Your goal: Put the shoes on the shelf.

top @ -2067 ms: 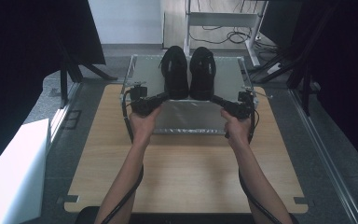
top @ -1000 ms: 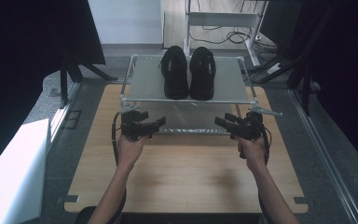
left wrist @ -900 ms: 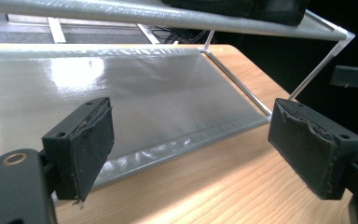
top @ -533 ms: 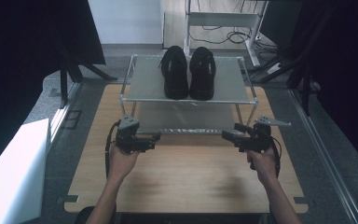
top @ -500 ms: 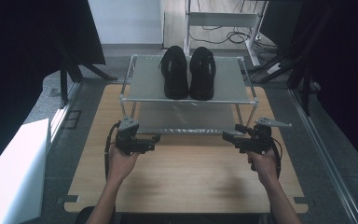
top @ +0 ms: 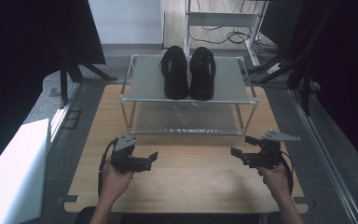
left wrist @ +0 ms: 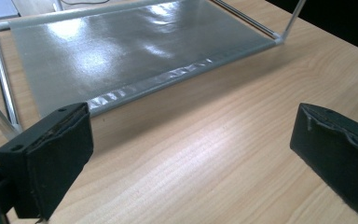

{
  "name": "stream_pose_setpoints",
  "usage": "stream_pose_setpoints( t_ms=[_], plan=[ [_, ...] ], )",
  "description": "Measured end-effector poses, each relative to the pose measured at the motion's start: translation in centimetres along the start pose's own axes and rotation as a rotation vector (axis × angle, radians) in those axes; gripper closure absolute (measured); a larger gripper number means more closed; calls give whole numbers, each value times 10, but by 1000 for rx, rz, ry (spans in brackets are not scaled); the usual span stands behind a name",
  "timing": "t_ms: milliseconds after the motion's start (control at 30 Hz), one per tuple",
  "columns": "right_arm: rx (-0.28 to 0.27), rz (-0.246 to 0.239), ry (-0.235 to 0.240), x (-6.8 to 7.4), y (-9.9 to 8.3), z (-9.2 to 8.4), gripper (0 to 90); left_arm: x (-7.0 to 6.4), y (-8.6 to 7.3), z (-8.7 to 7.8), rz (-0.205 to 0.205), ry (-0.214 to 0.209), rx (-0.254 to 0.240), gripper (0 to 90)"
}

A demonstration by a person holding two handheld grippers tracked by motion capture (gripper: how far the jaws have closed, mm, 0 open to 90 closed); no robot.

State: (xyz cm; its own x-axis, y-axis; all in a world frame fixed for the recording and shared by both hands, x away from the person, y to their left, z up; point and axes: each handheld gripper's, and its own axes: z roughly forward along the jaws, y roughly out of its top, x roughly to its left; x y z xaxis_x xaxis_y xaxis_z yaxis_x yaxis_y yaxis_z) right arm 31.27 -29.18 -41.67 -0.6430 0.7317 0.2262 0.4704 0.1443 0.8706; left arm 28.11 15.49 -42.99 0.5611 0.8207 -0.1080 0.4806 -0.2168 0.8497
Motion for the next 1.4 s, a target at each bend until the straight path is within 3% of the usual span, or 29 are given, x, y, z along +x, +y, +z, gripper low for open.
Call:
stream_pose_setpoints(
  t_ms=[267,633,1100,1400],
  plan=[
    [24,8,-40,2,-23,1,2,-5,-25,4,20,36,19,0],
    [106,-55,-78,5,-61,21,0,-14,-56,21,52,69,116,0],
    [260,-165,-69,14,-83,44,15,-30,-70,46,135,66,237,0],
    [359,-193,-67,15,-91,54,9,-33,-73,54,136,57,290,0]
  ],
)
